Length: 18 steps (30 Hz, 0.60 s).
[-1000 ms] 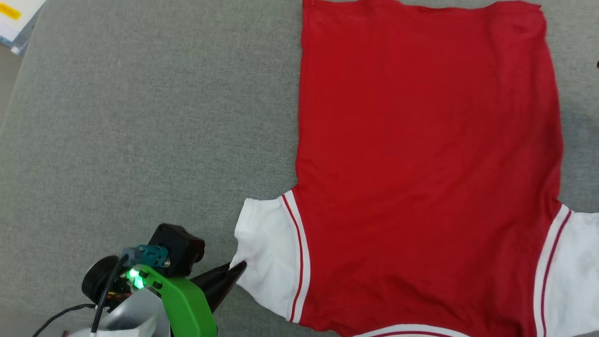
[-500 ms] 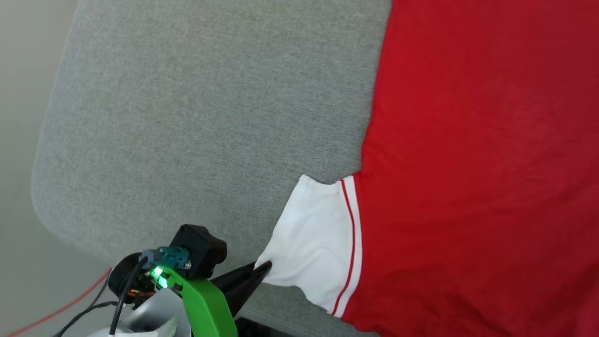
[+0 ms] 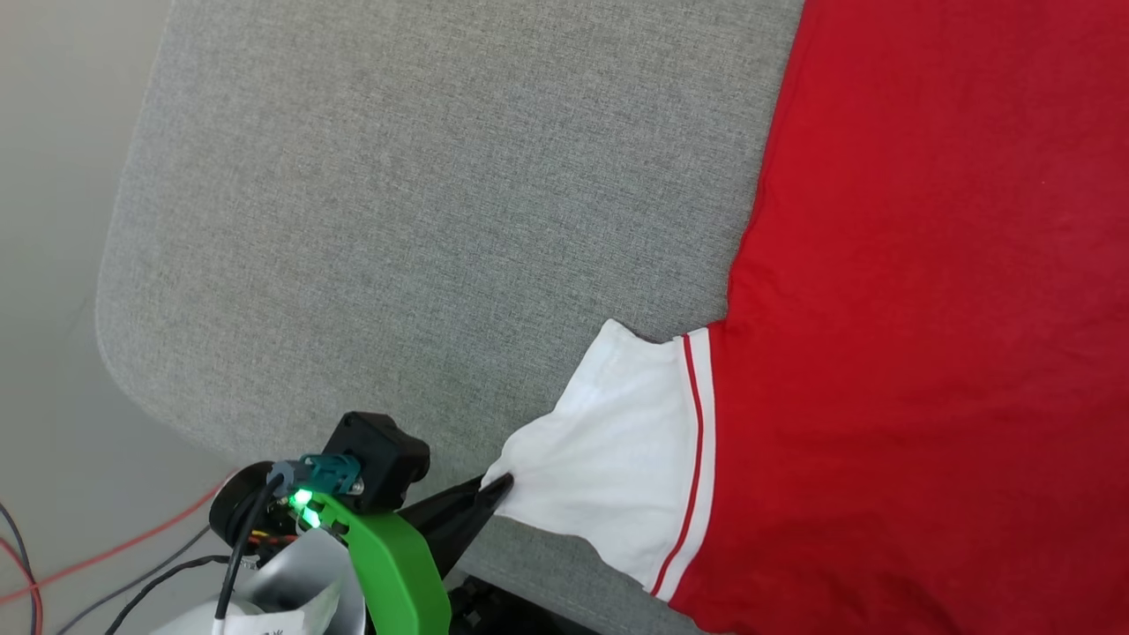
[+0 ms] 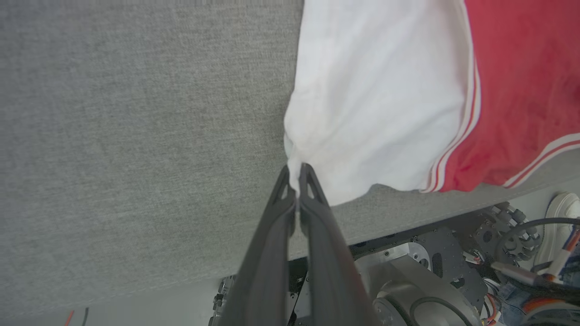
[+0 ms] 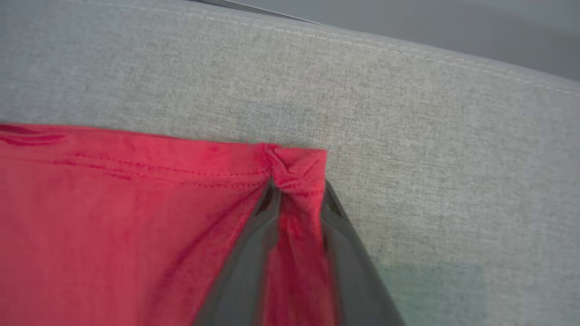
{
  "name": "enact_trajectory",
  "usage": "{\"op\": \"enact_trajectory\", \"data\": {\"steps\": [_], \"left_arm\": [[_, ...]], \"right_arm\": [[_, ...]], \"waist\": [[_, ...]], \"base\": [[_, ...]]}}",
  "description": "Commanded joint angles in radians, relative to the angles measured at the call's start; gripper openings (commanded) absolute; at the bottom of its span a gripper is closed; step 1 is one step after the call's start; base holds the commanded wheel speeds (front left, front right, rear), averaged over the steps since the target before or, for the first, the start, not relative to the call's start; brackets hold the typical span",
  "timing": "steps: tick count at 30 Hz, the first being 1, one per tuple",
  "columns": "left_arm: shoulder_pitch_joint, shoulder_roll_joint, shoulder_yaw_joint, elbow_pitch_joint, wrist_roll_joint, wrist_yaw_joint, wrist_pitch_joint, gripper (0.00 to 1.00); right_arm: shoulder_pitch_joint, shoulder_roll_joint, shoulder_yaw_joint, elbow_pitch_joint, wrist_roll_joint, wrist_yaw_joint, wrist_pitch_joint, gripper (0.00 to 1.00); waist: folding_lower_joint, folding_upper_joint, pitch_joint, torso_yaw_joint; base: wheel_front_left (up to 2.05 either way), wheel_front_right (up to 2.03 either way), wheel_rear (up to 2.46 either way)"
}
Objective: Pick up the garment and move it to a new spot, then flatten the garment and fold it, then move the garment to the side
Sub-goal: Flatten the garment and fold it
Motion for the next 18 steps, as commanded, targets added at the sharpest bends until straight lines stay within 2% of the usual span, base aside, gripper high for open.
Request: {"op": "enact_trajectory", "data": {"steps": [1, 12, 16, 18], "left_arm": [[-0.018, -0.005, 0.004, 0.003, 0.0, -0.006, -0.006, 0.0], [-0.024, -0.005, 0.01, 0.019, -0.001, -0.004, -0.01, 0.0], [-0.02, 0.001, 0.012, 0.026, -0.004, 0.004, -0.005, 0.0], [-0.009, 0.007, 0.015, 0.032, -0.016, 0.015, 0.0, 0.0]], "right_arm": [[0.059, 0.016, 0.022, 0.043, 0.009, -0.001, 0.02, 0.0], [0.12, 0.003, 0.04, 0.06, 0.038, -0.001, -0.022, 0.0], [0.179, 0.006, 0.039, 0.07, 0.051, -0.001, -0.035, 0.0], [0.26, 0.017, 0.04, 0.073, 0.072, -0.001, -0.042, 0.0]], "waist": [[-0.0001, 0.012, -0.003, -0.003], [-0.0001, 0.012, -0.08, -0.05], [-0.0001, 0.012, -0.138, -0.081], [-0.0001, 0.012, -0.21, -0.119]], "base": [[0.0, 0.0, 0.0], [0.0, 0.0, 0.0], [0.0, 0.0, 0.0], [0.0, 0.0, 0.0]]}}
